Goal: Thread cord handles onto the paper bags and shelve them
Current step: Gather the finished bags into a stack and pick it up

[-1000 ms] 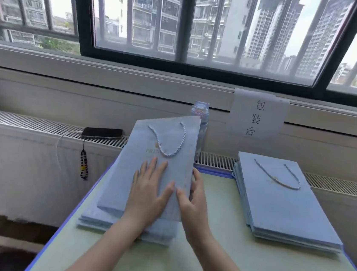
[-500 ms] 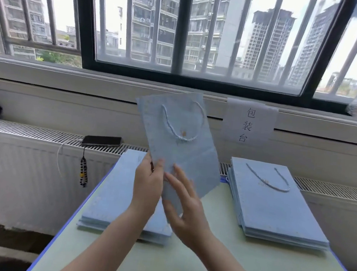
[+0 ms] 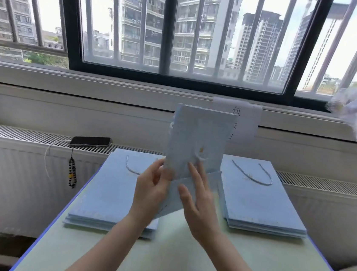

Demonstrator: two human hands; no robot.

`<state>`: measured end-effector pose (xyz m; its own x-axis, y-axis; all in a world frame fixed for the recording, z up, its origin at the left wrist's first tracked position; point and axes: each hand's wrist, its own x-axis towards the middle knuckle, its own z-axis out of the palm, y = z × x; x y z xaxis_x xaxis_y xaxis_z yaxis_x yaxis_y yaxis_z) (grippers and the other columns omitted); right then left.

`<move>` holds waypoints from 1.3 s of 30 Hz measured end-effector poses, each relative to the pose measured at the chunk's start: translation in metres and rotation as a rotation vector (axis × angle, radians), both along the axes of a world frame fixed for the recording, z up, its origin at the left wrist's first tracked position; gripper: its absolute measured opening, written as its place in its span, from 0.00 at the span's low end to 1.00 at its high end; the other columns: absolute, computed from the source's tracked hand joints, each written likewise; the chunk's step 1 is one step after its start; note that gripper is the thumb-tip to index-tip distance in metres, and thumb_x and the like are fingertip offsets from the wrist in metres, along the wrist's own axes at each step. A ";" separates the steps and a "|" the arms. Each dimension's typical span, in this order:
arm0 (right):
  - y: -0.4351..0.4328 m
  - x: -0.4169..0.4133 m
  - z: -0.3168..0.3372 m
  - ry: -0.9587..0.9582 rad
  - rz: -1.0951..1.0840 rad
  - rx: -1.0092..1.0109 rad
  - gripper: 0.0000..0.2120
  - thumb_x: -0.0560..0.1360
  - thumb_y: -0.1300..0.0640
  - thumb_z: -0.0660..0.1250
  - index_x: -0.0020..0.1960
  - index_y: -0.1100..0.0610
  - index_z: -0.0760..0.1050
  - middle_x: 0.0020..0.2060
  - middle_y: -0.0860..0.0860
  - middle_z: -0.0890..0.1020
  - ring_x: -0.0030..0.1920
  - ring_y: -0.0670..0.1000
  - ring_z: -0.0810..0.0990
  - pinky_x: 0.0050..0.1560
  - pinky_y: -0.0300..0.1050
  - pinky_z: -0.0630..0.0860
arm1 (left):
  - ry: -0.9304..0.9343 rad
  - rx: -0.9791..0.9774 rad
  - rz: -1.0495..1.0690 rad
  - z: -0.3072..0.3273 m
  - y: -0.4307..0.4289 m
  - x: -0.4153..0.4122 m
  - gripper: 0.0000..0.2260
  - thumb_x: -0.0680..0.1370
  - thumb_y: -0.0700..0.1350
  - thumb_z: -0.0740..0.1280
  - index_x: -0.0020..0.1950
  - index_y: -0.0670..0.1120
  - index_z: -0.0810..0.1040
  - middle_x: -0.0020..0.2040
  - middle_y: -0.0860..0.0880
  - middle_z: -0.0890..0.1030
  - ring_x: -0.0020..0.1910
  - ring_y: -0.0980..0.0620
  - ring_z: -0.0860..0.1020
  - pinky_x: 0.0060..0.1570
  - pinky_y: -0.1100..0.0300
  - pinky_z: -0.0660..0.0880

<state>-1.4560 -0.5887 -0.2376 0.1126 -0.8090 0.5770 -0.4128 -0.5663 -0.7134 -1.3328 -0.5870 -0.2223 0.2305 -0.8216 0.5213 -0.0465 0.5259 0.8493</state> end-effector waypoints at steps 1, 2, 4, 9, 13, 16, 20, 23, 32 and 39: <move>0.002 0.000 0.006 -0.087 0.018 -0.008 0.34 0.71 0.28 0.52 0.72 0.44 0.57 0.73 0.45 0.62 0.73 0.40 0.59 0.69 0.30 0.57 | -0.114 -0.069 -0.036 0.000 0.003 -0.007 0.08 0.79 0.43 0.64 0.55 0.54 0.79 0.44 0.57 0.84 0.41 0.57 0.80 0.42 0.62 0.76; 0.005 -0.002 0.012 -0.187 0.033 -0.003 0.37 0.71 0.27 0.53 0.73 0.47 0.59 0.71 0.46 0.66 0.71 0.40 0.64 0.67 0.30 0.62 | -0.193 -0.118 -0.089 -0.002 0.005 -0.014 0.11 0.79 0.45 0.63 0.60 0.52 0.78 0.50 0.58 0.83 0.47 0.58 0.81 0.47 0.63 0.77; 0.005 -0.011 0.021 -0.365 0.070 0.040 0.37 0.71 0.33 0.57 0.73 0.53 0.63 0.65 0.46 0.75 0.64 0.41 0.73 0.62 0.36 0.71 | -0.281 -0.178 -0.192 -0.005 0.004 -0.026 0.18 0.79 0.46 0.62 0.68 0.46 0.73 0.62 0.53 0.79 0.60 0.56 0.77 0.58 0.64 0.74; 0.009 -0.039 0.027 -0.520 -0.092 -0.063 0.15 0.78 0.53 0.59 0.63 0.52 0.74 0.56 0.48 0.82 0.54 0.46 0.82 0.50 0.45 0.81 | -0.489 -0.288 -0.230 -0.016 -0.012 -0.049 0.22 0.78 0.37 0.63 0.71 0.47 0.66 0.71 0.51 0.69 0.70 0.59 0.67 0.66 0.67 0.65; 0.008 -0.062 0.027 -0.668 -0.129 -0.044 0.11 0.79 0.64 0.61 0.53 0.51 0.78 0.49 0.49 0.84 0.50 0.51 0.84 0.49 0.47 0.81 | -0.528 -0.322 -0.202 -0.031 -0.021 -0.067 0.22 0.78 0.38 0.62 0.72 0.45 0.64 0.70 0.54 0.69 0.70 0.61 0.67 0.66 0.67 0.66; 0.005 -0.073 0.019 -0.617 -0.174 0.024 0.12 0.76 0.63 0.66 0.57 0.52 0.78 0.49 0.41 0.84 0.52 0.44 0.82 0.53 0.40 0.78 | -0.533 -0.329 -0.175 -0.039 -0.027 -0.081 0.21 0.78 0.36 0.61 0.71 0.45 0.65 0.69 0.55 0.70 0.68 0.61 0.69 0.64 0.63 0.70; -0.001 -0.087 0.006 -0.593 -0.324 0.014 0.18 0.74 0.67 0.67 0.52 0.45 0.77 0.44 0.36 0.82 0.48 0.36 0.81 0.50 0.30 0.75 | -0.554 -0.276 -0.230 -0.046 -0.028 -0.098 0.17 0.79 0.42 0.58 0.68 0.44 0.70 0.67 0.55 0.72 0.67 0.64 0.69 0.65 0.67 0.66; -0.013 -0.111 0.006 -0.748 -0.396 0.069 0.14 0.73 0.69 0.67 0.50 0.52 0.80 0.43 0.43 0.83 0.45 0.39 0.82 0.49 0.32 0.77 | -0.589 -0.240 -0.114 -0.050 -0.032 -0.099 0.21 0.79 0.45 0.61 0.72 0.47 0.64 0.72 0.55 0.63 0.73 0.62 0.60 0.70 0.69 0.57; -0.048 -0.197 0.022 -0.986 -0.245 0.133 0.12 0.74 0.71 0.65 0.49 0.56 0.79 0.43 0.48 0.85 0.44 0.45 0.82 0.46 0.35 0.78 | -0.177 0.348 -0.115 -0.053 -0.079 -0.085 0.09 0.78 0.41 0.66 0.58 0.48 0.78 0.47 0.57 0.82 0.42 0.66 0.79 0.44 0.66 0.75; -0.062 -0.232 -0.020 0.155 -0.685 0.335 0.24 0.78 0.57 0.60 0.73 0.58 0.63 0.72 0.52 0.67 0.71 0.54 0.64 0.67 0.48 0.60 | -0.303 0.440 0.001 -0.044 -0.102 -0.154 0.09 0.77 0.36 0.59 0.50 0.41 0.79 0.46 0.47 0.81 0.46 0.46 0.77 0.40 0.58 0.68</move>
